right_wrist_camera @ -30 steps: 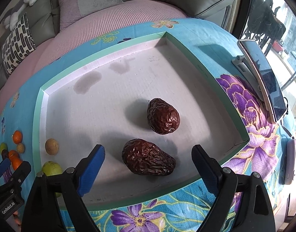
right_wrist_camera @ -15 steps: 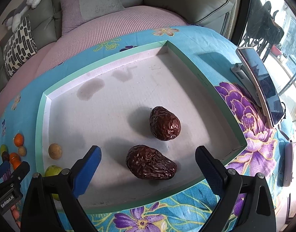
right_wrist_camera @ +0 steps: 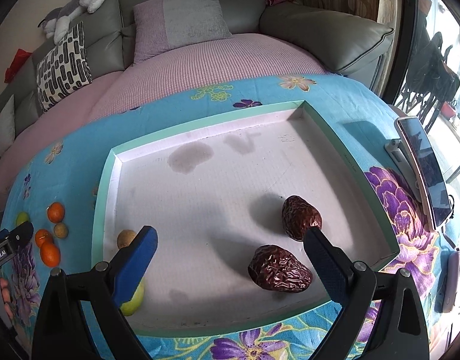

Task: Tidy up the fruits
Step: 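Withdraw both tools from the tray toward the remaining fruits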

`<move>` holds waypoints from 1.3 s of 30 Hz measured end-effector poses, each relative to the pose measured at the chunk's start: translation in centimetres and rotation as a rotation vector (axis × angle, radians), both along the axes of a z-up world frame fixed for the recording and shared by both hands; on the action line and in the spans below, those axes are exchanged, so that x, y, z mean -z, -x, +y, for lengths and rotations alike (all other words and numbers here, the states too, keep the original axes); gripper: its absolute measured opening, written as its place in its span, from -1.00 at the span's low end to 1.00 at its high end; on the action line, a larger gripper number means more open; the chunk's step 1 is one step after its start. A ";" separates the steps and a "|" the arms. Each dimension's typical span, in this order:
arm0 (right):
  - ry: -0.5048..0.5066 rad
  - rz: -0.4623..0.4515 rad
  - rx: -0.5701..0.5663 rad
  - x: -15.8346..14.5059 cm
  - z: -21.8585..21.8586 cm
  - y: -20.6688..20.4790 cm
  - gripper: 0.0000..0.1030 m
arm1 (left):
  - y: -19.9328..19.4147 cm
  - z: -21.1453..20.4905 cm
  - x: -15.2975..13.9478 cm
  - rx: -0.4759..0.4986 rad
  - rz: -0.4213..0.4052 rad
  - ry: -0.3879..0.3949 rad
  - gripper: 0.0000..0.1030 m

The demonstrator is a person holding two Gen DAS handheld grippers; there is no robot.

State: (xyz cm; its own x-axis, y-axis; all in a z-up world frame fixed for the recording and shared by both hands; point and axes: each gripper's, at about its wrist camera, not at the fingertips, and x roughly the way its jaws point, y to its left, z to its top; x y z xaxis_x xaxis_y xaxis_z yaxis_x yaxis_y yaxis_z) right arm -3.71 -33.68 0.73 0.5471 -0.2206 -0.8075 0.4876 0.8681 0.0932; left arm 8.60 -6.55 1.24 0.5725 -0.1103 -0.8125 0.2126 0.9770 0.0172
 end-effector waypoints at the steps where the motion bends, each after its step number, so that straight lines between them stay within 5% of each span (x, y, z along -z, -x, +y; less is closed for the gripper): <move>1: 0.012 -0.004 -0.012 -0.1 0.4 -0.2 0.90 | -0.3 0.8 -0.1 -0.019 -0.004 0.007 1.00; 7: 0.074 -0.038 -0.111 -0.7 3.5 -1.6 0.90 | -1.1 5.3 -0.7 -0.125 -0.037 0.024 1.00; 18: 0.004 -0.130 -0.327 -1.5 9.5 -4.5 0.90 | -1.8 11.1 -1.4 -0.260 -0.071 0.064 1.00; 35: -0.054 -0.133 -0.471 -2.3 15.3 -7.6 0.90 | -3.8 10.9 -2.3 -0.152 -0.093 0.014 1.00; 39: -0.060 -0.124 -0.474 -2.7 15.8 -8.7 0.90 | -4.7 10.6 -1.9 -0.109 -0.022 0.068 1.00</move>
State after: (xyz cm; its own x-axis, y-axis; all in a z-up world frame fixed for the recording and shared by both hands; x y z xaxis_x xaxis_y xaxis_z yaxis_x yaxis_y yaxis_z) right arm 4.95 -17.85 3.41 0.6686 0.1204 -0.7338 0.0226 0.9831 0.1818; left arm 13.32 4.02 3.11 0.6015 -0.1013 -0.7925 0.1058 0.9933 -0.0466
